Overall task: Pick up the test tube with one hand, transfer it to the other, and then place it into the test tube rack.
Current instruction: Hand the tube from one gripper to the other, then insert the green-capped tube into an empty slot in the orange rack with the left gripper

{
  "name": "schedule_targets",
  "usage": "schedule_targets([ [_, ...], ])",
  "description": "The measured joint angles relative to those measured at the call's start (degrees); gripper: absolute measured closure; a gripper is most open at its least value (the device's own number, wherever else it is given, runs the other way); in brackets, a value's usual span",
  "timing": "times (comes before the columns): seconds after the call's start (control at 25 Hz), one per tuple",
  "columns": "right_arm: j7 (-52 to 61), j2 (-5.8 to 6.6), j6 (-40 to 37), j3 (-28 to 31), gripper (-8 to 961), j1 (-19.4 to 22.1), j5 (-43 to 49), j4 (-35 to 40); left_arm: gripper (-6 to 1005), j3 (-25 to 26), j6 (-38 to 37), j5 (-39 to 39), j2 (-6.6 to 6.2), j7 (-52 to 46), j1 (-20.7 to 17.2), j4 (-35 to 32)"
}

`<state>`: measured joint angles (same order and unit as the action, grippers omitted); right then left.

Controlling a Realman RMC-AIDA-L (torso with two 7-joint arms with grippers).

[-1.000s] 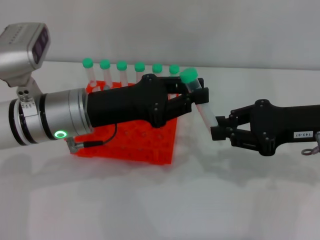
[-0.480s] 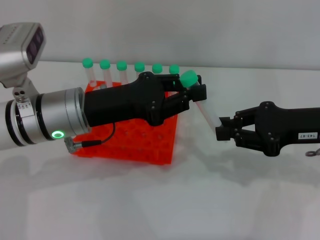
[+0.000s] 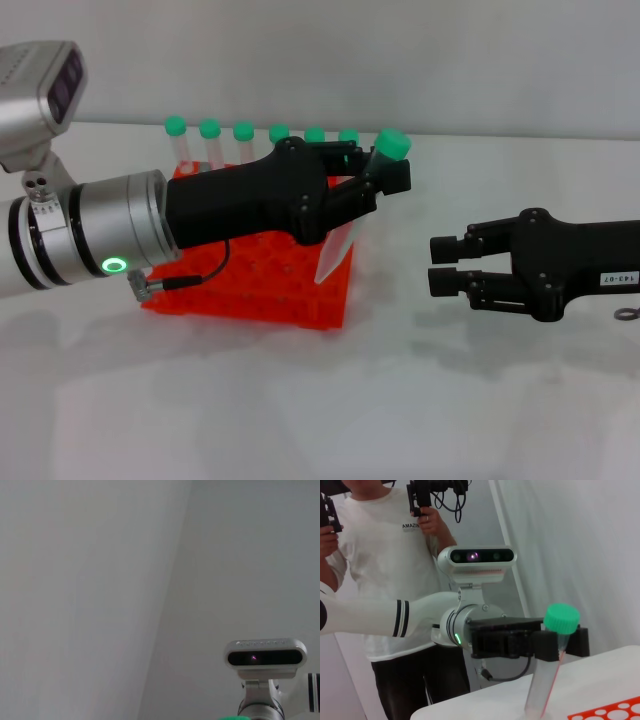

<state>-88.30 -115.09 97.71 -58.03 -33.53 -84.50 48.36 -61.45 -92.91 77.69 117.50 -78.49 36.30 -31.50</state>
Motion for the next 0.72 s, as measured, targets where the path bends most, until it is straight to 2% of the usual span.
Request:
schedule_targets([
  [0.16,-0.03,0.04,-0.04,0.04,699,-0.01,-0.08,-0.03,780,-0.02,0.02,0.00,0.01,0.01,0.04,0.13],
  [0.4,-0.13,0.20,-0.56,2.14,545,0.32,0.08,-0.03,792,-0.06,0.09,0.00,0.01,0.03,0.01,0.17],
  [0.52,-0.52,1.01,-2.04,4.69,545,1.69,0.43,0.01,792,0.42,0.38,0.01,-0.30,0.65,-0.62,0.09],
  [0.72,-1.23,2.52,-5.40,6.80,544,4.04,0.49,-0.11,792,5.12,0.50,0.94,-1.42,2.67,-3.26,-0.34],
])
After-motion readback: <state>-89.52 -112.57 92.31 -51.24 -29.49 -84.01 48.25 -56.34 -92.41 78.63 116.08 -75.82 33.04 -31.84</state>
